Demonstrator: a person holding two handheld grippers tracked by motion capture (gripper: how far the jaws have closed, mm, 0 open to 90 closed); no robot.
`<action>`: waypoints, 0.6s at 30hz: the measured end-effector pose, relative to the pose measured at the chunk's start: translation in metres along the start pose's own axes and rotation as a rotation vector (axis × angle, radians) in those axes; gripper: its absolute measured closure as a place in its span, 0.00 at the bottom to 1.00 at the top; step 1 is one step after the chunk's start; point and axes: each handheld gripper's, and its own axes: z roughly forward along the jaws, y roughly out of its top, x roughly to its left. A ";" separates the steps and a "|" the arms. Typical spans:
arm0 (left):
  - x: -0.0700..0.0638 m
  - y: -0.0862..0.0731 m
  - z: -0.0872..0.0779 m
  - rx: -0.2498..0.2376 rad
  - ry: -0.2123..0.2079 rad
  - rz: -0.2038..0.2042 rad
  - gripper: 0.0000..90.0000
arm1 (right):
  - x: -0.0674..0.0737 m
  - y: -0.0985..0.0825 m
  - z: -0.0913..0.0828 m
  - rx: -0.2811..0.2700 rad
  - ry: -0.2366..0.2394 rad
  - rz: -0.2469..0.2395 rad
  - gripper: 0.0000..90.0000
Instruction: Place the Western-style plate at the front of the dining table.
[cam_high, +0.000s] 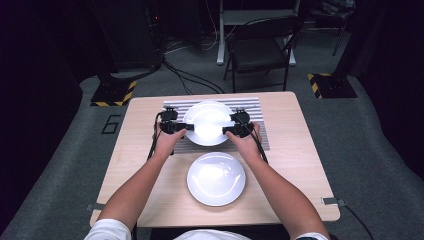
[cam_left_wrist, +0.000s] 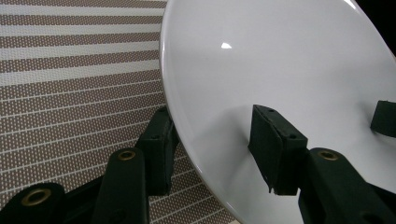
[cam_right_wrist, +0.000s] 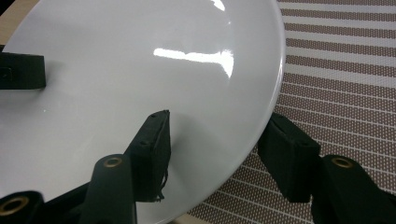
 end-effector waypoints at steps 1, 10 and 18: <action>0.000 0.000 0.000 -0.002 -0.001 -0.002 0.57 | 0.000 0.000 0.001 -0.004 -0.004 -0.005 0.49; 0.005 0.000 0.005 0.004 0.004 0.007 0.57 | -0.003 0.000 0.009 0.011 -0.006 0.010 0.50; 0.008 0.000 0.012 0.012 0.009 -0.007 0.58 | -0.003 -0.001 0.016 0.016 -0.032 -0.002 0.50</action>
